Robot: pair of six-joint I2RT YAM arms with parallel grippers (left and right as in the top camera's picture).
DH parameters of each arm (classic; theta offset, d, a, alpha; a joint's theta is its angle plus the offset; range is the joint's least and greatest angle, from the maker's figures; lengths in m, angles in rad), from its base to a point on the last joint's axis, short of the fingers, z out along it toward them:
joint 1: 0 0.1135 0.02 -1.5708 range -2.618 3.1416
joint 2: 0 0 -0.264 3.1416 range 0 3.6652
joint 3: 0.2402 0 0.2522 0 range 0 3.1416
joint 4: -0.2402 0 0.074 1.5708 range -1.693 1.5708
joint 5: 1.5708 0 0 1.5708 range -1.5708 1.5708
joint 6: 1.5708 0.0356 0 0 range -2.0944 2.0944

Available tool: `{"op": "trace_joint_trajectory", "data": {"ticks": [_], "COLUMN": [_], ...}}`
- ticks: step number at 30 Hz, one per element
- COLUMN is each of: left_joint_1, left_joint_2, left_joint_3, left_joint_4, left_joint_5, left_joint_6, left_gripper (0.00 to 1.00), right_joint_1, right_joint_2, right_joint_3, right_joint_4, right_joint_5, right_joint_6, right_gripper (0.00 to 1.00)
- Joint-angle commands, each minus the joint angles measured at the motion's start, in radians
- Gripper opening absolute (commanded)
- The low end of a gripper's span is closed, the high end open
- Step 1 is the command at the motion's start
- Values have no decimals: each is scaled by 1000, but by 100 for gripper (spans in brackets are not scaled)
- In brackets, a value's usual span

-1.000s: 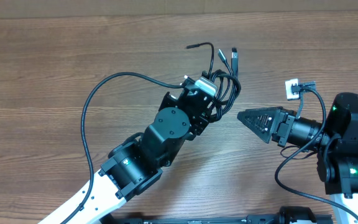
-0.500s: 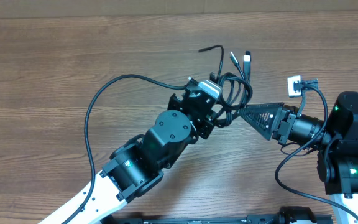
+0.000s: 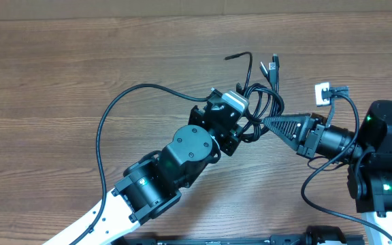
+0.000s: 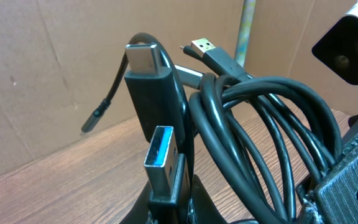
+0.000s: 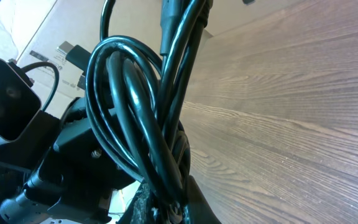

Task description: Untangle cables

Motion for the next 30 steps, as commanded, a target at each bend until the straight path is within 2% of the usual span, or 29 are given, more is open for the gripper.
{"op": "trace_joint_trajectory", "data": {"ticks": [1,5,8,12,30], "left_joint_1": [-6,-6,-6,-6,-5], "left_joint_2": [-13,-13,-13,-13,-6], "left_joint_3": [8,8,8,8,8], "left_joint_4": [22,22,25,35,72], "left_joint_5": [-9,-126,-195,-206,-322], "left_joint_6": [-16,-98,-166,-218,-292], "left_gripper": [4,4,4,4,4], "right_joint_1": [6,6,6,6,6], "right_joint_2": [-5,-5,-5,-5,-5], "right_joint_3": [19,19,19,19,19], "right_joint_4": [-20,-19,-19,-19,-31], "right_joint_5": [-5,-44,-115,-216,-283], "right_joint_6": [-7,-16,-86,-147,-173], "right_gripper": [4,4,4,4,4]}}
